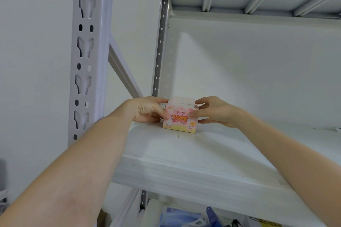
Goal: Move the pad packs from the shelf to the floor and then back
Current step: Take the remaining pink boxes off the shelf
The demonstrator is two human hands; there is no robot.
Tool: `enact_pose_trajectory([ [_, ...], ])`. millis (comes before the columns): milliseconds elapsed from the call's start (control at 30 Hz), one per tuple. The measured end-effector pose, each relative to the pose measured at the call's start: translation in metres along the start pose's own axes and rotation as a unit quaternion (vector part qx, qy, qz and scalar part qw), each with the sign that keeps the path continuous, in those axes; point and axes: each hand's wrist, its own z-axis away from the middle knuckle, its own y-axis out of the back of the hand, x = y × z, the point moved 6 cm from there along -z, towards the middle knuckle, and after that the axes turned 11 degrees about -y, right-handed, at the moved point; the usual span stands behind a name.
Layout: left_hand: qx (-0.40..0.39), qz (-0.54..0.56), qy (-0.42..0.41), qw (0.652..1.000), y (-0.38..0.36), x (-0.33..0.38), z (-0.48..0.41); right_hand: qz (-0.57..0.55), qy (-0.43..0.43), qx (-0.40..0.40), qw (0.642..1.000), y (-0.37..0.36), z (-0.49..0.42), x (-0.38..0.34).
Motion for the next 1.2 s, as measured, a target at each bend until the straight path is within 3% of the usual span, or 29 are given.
enact_pose_trajectory([
  [267,0.013,-0.023,-0.001,1.0,-0.001,0.003,0.006,0.056,0.01,0.054,0.997,0.003,0.003,0.002],
  [367,0.05,-0.056,-0.008,0.997,-0.002,0.007,0.013,0.098,0.019,0.089,0.991,0.004,0.007,-0.001],
  [467,0.119,-0.162,-0.012,0.98,-0.001,0.013,0.023,0.185,0.042,0.136,0.972,0.007,0.015,-0.006],
  [633,0.176,-0.368,-0.074,0.91,-0.013,0.029,0.045,0.282,0.081,0.206,0.934,0.012,0.043,-0.014],
  [800,0.193,-0.545,-0.143,0.804,-0.032,0.047,0.085,0.346,0.111,0.274,0.89,0.008,0.084,-0.019],
  [1033,0.238,-0.623,-0.21,0.715,-0.067,0.06,0.15,0.358,0.164,0.37,0.842,-0.016,0.154,-0.011],
  [1200,0.232,-0.669,-0.243,0.663,-0.099,0.053,0.195,0.384,0.151,0.4,0.818,-0.04,0.205,0.008],
])
